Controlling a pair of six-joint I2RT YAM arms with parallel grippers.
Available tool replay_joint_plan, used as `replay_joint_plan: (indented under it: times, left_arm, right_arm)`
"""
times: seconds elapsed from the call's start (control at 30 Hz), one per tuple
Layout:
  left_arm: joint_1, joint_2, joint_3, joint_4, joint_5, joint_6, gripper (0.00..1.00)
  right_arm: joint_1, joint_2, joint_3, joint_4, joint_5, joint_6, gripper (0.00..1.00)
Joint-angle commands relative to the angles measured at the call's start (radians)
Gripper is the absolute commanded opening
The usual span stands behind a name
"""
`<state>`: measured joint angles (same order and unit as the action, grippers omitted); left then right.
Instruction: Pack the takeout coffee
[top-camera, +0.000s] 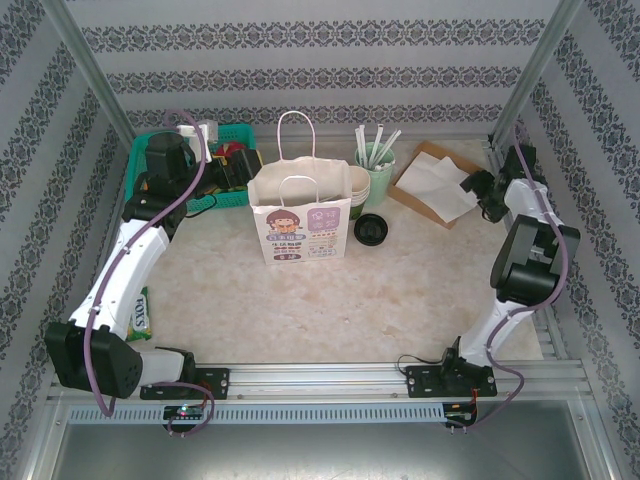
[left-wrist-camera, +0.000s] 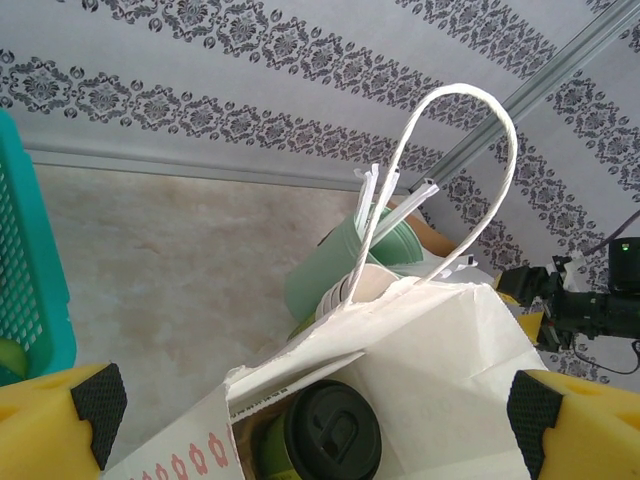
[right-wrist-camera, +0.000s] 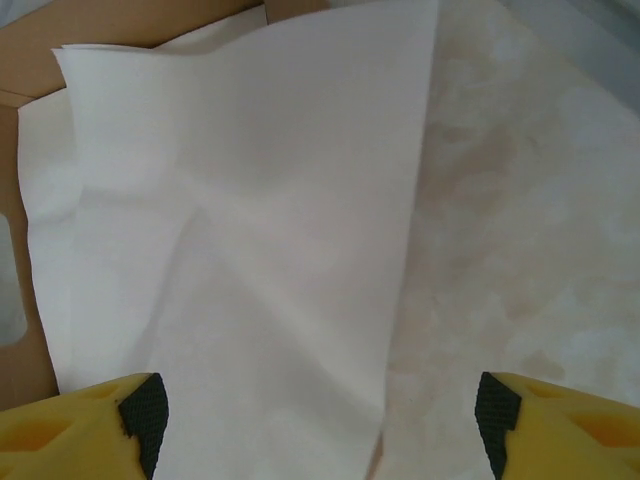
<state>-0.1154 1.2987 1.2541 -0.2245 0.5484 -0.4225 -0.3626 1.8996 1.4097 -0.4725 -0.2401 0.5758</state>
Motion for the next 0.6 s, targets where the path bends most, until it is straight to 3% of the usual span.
replay_joint_plan:
  times: [0.0, 0.1, 0.2, 0.27, 0.57]
  left_arm:
    - [0.008, -0.021, -0.009, 0.005, -0.009, 0.019, 1.00]
    - [0.008, -0.023, -0.008, 0.001, -0.015, 0.020, 1.00]
    - [0.008, -0.028, -0.007, -0.005, -0.021, 0.023, 1.00]
    - [0.008, -0.032, -0.008, -0.010, -0.027, 0.026, 1.00]
    - [0.008, -0.033, -0.015, -0.001, -0.024, 0.032, 1.00]
  right_arm:
    - [0.001, 0.070, 0.028, 0.077, -0.082, 0.038, 0.82]
    - [0.001, 0.116, 0.042, 0.126, -0.091, 0.048, 0.76]
    - [0.007, 0.101, 0.003, 0.206, -0.056, 0.051, 0.50]
    - [0.013, 0.056, -0.046, 0.254, -0.003, 0.037, 0.38]
    - [0.019, -0.054, -0.085, 0.247, 0.031, -0.064, 0.03]
